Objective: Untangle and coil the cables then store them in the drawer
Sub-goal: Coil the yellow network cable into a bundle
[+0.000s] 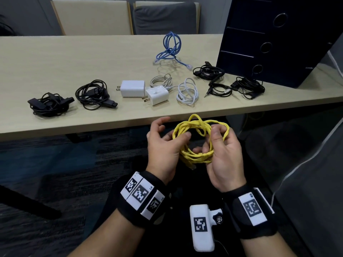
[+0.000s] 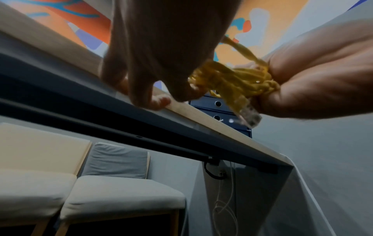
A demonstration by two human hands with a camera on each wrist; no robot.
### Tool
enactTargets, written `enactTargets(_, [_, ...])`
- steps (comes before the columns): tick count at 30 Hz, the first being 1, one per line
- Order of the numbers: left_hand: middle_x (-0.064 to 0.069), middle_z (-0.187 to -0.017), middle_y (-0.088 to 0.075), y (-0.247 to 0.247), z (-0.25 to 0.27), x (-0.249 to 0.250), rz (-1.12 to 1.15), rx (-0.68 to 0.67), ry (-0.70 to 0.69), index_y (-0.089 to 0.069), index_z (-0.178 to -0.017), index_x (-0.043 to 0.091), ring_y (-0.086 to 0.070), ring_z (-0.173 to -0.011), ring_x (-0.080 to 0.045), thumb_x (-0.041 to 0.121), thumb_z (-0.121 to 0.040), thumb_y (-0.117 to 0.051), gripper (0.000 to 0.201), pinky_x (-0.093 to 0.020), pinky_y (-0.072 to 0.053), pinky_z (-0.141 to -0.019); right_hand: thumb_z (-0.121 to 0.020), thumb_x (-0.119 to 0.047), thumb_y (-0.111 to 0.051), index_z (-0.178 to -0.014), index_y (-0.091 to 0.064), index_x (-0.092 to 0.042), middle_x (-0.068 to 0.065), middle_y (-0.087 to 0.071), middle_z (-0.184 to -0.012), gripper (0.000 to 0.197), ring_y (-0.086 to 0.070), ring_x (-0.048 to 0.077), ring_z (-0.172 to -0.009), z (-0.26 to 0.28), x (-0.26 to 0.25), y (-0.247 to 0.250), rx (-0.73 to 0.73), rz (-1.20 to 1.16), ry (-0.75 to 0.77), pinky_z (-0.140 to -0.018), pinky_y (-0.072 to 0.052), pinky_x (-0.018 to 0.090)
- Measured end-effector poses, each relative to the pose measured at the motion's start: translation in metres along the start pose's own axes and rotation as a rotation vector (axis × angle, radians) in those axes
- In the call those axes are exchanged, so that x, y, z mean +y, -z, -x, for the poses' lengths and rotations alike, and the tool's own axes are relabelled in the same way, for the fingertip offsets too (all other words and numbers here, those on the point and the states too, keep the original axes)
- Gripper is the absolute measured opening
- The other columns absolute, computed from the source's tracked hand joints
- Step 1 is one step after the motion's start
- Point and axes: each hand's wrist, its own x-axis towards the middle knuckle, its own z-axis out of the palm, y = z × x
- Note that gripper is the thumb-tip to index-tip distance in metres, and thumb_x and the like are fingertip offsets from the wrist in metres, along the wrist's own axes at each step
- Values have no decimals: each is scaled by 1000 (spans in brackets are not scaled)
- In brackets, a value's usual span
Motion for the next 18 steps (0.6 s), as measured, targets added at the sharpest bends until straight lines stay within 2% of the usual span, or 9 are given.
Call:
enactTargets(2, [-12, -98, -60, 2, -1, 6, 69, -172, 145, -56, -110, 13, -64, -76, -23, -1, -83, -68, 32, -38, -56, -66, -89, -31, -54, -93, -51, -12, -1, -46, -60, 19, -42, 11, -49, -1, -1, 1, -15, -31, -16, -53, -53, 31])
enactTargets(4, [-7, -71, -58, 1, 2, 12, 110, -303, 259, -57, -104, 7, -59, -58, -16, 6, -93, -57, 12, -31, -51, -54, -86, -39, -58, -93, -53, -13, -1, -47, -64, 27, -45, 15, -53, -4, 4, 5, -51, -41, -59, -55, -53, 32])
enactTargets(6, [-3, -61, -50, 0, 1, 11, 71, -253, 249, -57, -104, 7, -50, -49, -12, 7, -95, -53, 9, -26, -46, -46, -75, -62, -68, -100, -58, -14, 0, -53, -73, 54, -53, 22, -67, -5, 9, 13, -117, 28, -100, -66, -53, 35])
enactTargets(8, [-1, -56, -44, -4, -1, 9, 52, -154, 213, -56, -98, 8, -42, -45, -10, 3, -96, -51, 8, -21, -41, -41, -54, -79, -72, -115, -58, -17, 0, -64, -87, 88, -61, 22, -87, -5, 12, 24, -195, 49, -151, -80, -52, 36])
enactTargets(10, [2, -53, -41, -6, -5, 7, 84, -65, 192, -54, -89, 9, -38, -41, -7, -3, -95, -47, 15, -18, -36, -39, -42, -80, -76, -126, -52, -18, 3, -68, -106, 107, -62, 23, -105, -1, 14, 33, -315, 2, -215, -87, -53, 35])
enactTargets(11, [2, -54, -41, -7, -7, 8, 109, -35, 191, -53, -86, 10, -37, -41, -6, -5, -94, -46, 19, -17, -34, -39, -41, -75, -81, -127, -50, -18, 3, -69, -110, 108, -64, 21, -106, 2, 15, 34, -375, 3, -245, -87, -54, 32])
enactTargets(13, [1, -58, -41, -7, -11, 8, 146, -18, 191, -51, -84, 10, -38, -42, -6, -7, -93, -45, 20, -18, -34, -41, -50, -46, -93, -120, -55, -17, 2, -72, -108, 85, -68, 15, -97, 9, 21, 34, -455, 93, -301, -81, -55, 26])
enactTargets(16, [1, -57, -44, -9, -12, 9, 136, -16, 209, -52, -88, 9, -43, -44, -7, -7, -92, -48, 17, -19, -38, -42, -80, -10, -74, -101, -64, -15, 6, -70, -88, 23, -64, 16, -68, 16, 24, 30, -355, 269, -281, -65, -53, 27])
enactTargets(18, [1, -57, -47, -6, -14, 8, 109, 20, 206, -55, -90, 9, -47, -46, -8, -7, -90, -51, 17, -21, -41, -43, -90, -3, -64, -94, -65, -14, 2, -66, -73, 12, -59, 16, -59, 17, 19, 29, -334, 333, -243, -59, -49, 27])
